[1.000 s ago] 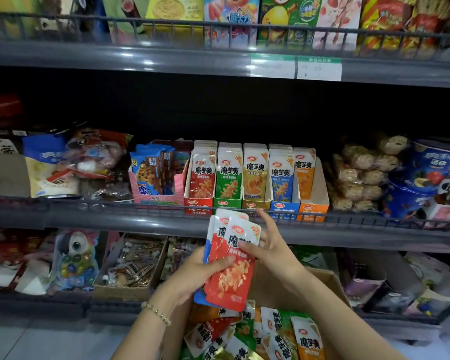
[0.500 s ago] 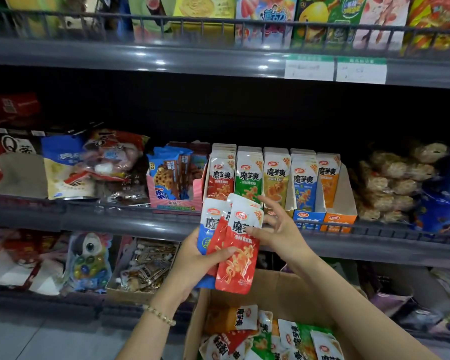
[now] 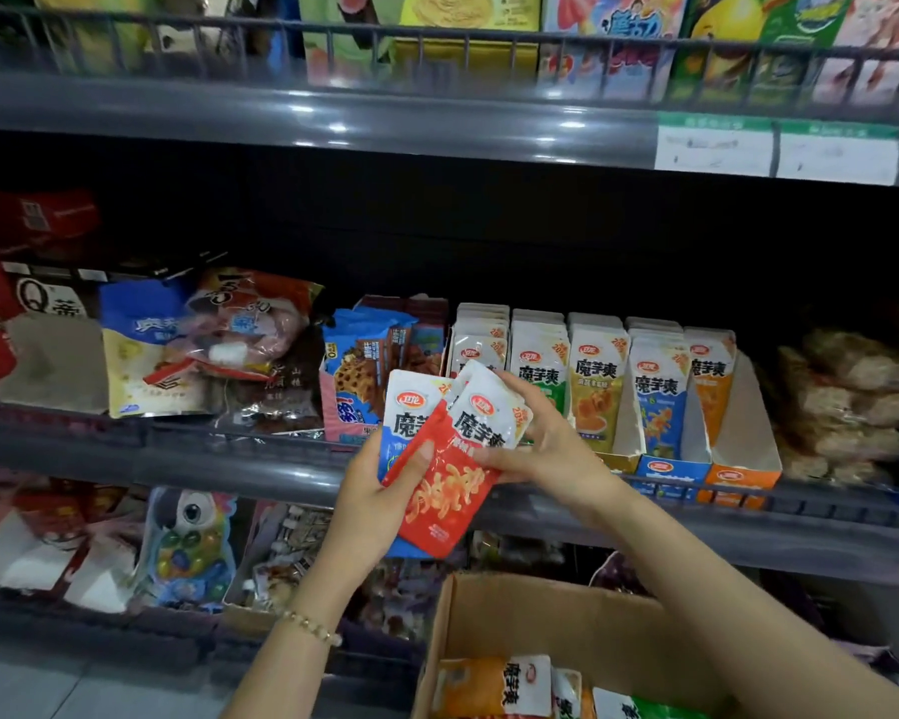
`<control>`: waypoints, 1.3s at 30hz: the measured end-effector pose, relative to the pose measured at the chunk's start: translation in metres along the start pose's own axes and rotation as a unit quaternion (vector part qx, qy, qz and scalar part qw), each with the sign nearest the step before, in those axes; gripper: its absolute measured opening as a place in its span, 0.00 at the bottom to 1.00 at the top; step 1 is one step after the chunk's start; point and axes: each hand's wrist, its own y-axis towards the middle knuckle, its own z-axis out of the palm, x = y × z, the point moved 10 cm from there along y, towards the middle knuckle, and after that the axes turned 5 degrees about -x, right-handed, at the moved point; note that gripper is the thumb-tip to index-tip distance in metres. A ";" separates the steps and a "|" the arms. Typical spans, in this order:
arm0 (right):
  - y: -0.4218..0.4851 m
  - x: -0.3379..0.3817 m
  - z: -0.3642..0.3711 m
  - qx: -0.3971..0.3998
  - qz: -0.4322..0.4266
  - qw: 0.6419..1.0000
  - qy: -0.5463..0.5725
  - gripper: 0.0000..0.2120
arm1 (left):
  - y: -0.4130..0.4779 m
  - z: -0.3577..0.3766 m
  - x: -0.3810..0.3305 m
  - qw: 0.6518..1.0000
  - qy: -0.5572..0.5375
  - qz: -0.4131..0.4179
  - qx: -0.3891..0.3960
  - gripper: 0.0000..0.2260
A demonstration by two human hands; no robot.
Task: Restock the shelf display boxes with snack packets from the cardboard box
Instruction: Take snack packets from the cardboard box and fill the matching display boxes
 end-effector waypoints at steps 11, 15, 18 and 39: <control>0.068 0.066 -0.089 -0.192 -0.099 0.976 -0.021 0.31 | 0.054 -0.021 -0.019 0.998 -0.018 0.033 -0.053 0.05; 0.093 0.062 -0.071 -0.167 -0.129 0.961 -0.181 0.29 | 0.057 -0.019 -0.018 0.998 -0.023 0.032 -0.056 0.05; 0.107 0.052 -0.055 -0.142 -0.131 0.928 -0.318 0.30 | 0.056 -0.016 -0.016 0.998 -0.017 0.031 -0.053 0.05; 0.022 0.056 -0.043 0.002 -0.104 0.988 -0.117 0.18 | 0.022 0.066 -0.026 0.994 0.050 0.055 0.080 0.05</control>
